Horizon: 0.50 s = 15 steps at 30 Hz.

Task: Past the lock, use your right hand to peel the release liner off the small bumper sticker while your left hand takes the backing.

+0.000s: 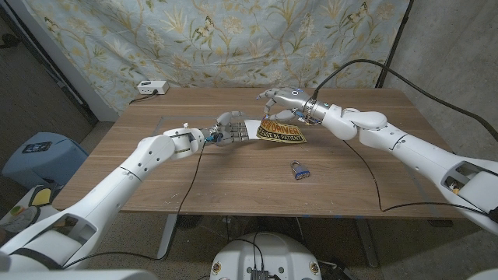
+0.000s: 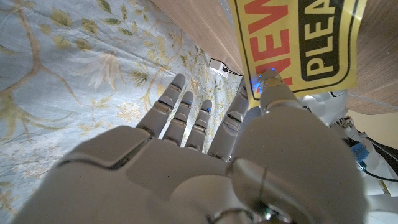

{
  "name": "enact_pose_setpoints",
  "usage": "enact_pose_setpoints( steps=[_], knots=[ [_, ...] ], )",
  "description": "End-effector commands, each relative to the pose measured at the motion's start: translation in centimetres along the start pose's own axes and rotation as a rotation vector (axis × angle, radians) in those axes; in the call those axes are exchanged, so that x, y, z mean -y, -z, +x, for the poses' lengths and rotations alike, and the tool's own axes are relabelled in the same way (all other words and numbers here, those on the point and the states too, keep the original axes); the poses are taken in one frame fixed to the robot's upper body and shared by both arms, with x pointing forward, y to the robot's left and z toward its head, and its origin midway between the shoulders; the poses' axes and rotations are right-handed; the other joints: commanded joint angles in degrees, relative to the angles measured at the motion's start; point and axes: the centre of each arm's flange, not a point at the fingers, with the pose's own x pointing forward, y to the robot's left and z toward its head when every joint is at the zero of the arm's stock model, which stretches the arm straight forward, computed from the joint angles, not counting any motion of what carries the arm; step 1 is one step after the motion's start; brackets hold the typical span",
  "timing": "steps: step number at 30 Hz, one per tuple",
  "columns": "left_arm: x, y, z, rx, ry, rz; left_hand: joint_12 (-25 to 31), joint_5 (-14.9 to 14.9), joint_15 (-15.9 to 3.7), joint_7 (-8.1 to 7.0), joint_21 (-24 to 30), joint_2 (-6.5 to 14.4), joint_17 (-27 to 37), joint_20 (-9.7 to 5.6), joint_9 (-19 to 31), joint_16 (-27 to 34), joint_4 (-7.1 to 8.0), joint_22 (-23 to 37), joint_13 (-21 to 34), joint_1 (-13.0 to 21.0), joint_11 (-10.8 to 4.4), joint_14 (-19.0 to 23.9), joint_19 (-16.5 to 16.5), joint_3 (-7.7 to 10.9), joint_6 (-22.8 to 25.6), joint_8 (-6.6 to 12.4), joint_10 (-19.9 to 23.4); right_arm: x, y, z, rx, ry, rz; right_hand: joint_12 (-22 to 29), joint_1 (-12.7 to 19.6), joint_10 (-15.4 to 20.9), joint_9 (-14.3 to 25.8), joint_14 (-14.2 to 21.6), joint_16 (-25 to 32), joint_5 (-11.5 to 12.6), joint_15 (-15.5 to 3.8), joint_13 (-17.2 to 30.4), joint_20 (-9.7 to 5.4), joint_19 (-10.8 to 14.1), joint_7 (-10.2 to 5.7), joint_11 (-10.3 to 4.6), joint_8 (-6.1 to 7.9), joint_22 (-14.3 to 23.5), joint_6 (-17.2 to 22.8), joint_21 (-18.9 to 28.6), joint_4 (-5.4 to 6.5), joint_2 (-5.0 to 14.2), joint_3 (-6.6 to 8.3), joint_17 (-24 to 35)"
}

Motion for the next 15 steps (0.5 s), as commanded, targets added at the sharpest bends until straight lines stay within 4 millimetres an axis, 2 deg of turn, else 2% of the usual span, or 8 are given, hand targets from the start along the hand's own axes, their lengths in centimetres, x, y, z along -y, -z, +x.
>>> enact_pose_setpoints(
  steps=[1,5,8,15],
  knots=[
    [0.59,0.14,0.52,-0.041,-0.014,0.000,1.28,0.09,-1.19,-0.04,1.58,0.36,0.28,-0.68,0.66,0.83,-0.13,0.22,0.39,2.14,-0.95,3.80,3.02,0.15,4.68,1.25,3.98,0.35,-0.16,-0.44,0.009,0.012,-0.002,-0.17,0.64,0.52,0.20,0.35,0.32,0.23,-4.62,0.22,0.01,0.71,0.08,0.13,0.30,0.33,0.44,-0.07,-0.02,0.01,-0.24,0.25],
    [0.60,0.10,0.54,-0.056,-0.027,0.020,2.38,0.16,-2.98,-0.32,3.04,0.24,0.18,-1.61,1.35,1.38,-0.54,0.32,0.48,4.25,-1.90,7.79,6.07,0.46,9.89,2.71,7.81,0.45,-0.20,-0.56,0.012,0.016,-0.004,-0.21,0.64,0.52,0.15,0.37,0.33,0.23,-4.59,0.22,-0.05,0.75,0.08,0.10,0.24,0.33,0.35,-0.08,0.01,0.02,-0.30,0.27],
    [0.68,0.09,0.51,-0.066,-0.046,0.037,3.44,0.04,-4.35,-0.92,4.17,-0.26,0.18,-2.44,2.01,1.95,-0.70,0.36,0.58,5.97,-3.97,11.47,8.25,0.48,13.81,3.85,11.41,0.50,-0.25,-0.64,0.013,0.017,-0.002,-0.23,0.64,0.51,0.14,0.35,0.32,0.22,-4.64,0.23,-0.06,0.78,0.08,0.07,0.24,0.33,0.36,-0.08,0.03,0.03,-0.34,0.28],
    [0.77,0.05,0.38,-0.082,-0.086,0.083,5.10,-0.17,-6.45,-2.23,6.01,1.32,0.38,-3.86,3.39,2.96,-0.60,0.43,0.92,8.87,-5.90,16.56,11.58,1.35,18.88,5.61,16.86,0.57,-0.37,-0.82,0.015,0.020,-0.004,-0.27,0.64,0.54,0.11,0.40,0.35,0.22,-4.59,0.23,-0.05,0.77,0.09,0.01,0.24,0.33,0.38,-0.11,0.07,0.06,-0.42,0.30]
  ],
)
